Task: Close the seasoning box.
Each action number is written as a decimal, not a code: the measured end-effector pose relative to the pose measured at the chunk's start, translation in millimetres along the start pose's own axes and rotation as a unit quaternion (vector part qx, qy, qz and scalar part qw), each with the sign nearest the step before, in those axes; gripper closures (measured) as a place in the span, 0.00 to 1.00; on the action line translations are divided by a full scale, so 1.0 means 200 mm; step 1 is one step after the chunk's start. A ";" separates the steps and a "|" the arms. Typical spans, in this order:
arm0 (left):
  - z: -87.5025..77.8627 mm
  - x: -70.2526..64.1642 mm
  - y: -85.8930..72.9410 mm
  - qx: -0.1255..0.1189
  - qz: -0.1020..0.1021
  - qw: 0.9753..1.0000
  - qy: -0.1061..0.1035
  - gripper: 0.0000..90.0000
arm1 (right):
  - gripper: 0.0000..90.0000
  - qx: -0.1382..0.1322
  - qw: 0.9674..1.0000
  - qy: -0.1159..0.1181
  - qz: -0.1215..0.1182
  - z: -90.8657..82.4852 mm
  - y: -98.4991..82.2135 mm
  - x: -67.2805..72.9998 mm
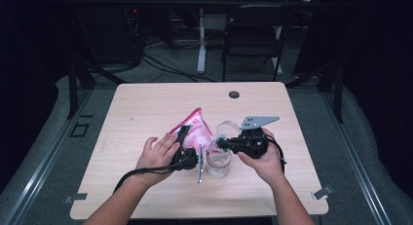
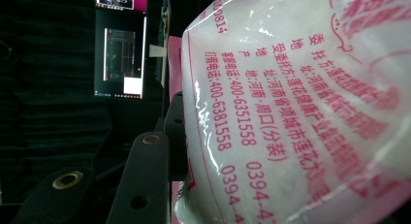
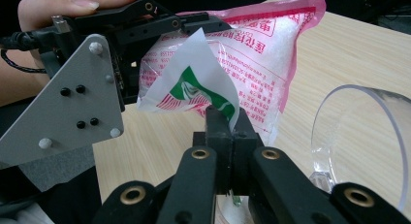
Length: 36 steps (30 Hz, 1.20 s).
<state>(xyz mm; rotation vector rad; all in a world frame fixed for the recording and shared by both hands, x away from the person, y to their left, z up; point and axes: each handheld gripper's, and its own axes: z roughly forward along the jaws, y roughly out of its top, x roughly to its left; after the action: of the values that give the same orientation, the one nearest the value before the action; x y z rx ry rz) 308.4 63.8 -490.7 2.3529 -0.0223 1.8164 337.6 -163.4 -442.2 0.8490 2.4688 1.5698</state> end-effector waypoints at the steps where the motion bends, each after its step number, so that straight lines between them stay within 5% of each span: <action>1: 0.00 0.00 0.00 0.000 0.001 1.000 0.000 0.73 | 1.00 0.000 1.000 0.001 0.000 0.00 0.00 0.00; 36: -0.02 0.03 -0.01 0.000 0.015 1.000 0.011 0.73 | 1.00 0.006 1.000 0.001 0.001 0.02 -0.01 0.00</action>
<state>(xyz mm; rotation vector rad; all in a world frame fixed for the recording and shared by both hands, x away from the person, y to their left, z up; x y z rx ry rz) 306.4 66.0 -484.3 2.3444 -0.0552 1.8547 338.8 -161.6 -446.3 0.8532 2.4821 1.5582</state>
